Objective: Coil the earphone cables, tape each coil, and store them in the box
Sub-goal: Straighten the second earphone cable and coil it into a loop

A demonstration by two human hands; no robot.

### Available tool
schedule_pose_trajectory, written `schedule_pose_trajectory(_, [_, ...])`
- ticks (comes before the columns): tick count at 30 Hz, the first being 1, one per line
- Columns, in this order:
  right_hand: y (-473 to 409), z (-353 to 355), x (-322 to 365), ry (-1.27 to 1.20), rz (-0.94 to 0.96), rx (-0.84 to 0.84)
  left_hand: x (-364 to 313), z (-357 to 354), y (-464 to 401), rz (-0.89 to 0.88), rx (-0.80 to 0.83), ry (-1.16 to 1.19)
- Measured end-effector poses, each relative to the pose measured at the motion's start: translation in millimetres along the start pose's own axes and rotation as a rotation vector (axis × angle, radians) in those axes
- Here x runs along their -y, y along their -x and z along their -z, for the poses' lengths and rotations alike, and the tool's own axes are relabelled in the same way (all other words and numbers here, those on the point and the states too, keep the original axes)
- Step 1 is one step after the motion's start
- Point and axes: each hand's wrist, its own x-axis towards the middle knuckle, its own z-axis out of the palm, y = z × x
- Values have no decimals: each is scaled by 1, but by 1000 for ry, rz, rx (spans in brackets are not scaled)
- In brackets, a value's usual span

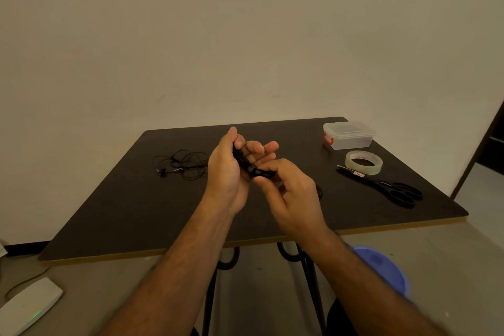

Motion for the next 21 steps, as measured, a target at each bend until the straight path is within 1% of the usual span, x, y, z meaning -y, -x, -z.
schedule_pose_trajectory(4, [4, -5, 2, -54, -108, -11, 0, 4, 0, 46, 23, 38])
schedule_pose_trajectory(7, [5, -6, 6, -188, -202, -39, -1, 7, -2, 73, 54, 77])
schedule_pose_trajectory(10, [3, -5, 7, -242, -241, -56, -3, 10, -5, 81, 60, 87])
schedule_pose_trajectory(13, [1, -5, 8, -226, -255, -108, -2, 9, -4, 47, 115, -35])
schedule_pose_trajectory(16, [0, -7, 10, -147, -218, -142, 3, 4, -3, -7, 143, -173])
schedule_pose_trajectory(19, [-1, -8, 11, -47, -177, -123, 11, 1, -3, -91, 92, -277])
schedule_pose_trajectory(21, [0, -8, 11, -18, -172, -92, 16, -1, -4, -144, 32, -299])
